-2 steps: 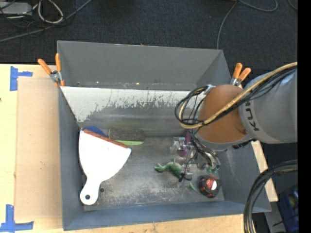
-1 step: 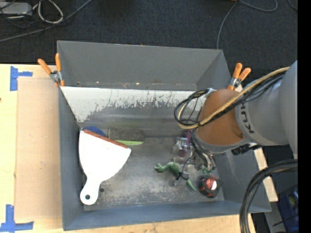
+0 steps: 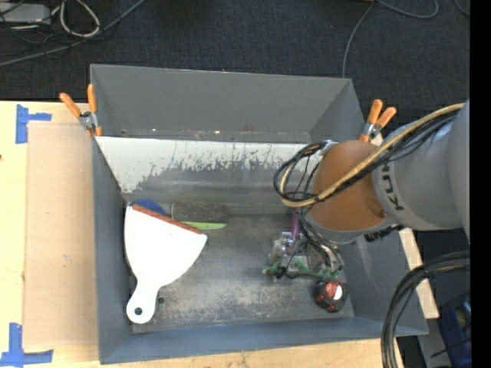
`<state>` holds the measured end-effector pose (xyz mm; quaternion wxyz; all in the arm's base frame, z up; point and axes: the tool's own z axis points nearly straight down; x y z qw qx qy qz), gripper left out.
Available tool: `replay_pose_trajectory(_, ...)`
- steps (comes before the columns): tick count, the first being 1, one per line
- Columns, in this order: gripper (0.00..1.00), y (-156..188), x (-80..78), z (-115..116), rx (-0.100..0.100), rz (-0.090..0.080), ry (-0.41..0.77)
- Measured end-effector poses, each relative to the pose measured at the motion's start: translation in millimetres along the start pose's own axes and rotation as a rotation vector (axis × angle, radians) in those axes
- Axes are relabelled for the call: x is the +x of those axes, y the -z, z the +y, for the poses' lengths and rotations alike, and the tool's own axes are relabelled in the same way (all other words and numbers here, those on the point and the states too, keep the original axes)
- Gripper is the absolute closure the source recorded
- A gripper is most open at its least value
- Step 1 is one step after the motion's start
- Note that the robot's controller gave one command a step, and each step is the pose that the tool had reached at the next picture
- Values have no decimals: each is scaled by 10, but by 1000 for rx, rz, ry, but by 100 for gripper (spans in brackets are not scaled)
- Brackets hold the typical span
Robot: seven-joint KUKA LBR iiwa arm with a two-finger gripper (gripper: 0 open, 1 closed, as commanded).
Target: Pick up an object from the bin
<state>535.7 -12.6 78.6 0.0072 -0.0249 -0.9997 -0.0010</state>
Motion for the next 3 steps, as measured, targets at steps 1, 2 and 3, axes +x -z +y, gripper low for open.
replay_pose_trajectory(1, 100, 0, 0, 1, 0, 0, 1)
replay_pose_trajectory(2, 100, 282, 19, 1, 0, 5, 1)
replay_pose_trajectory(3, 100, 480, 9, 0, 0, 1, 1)
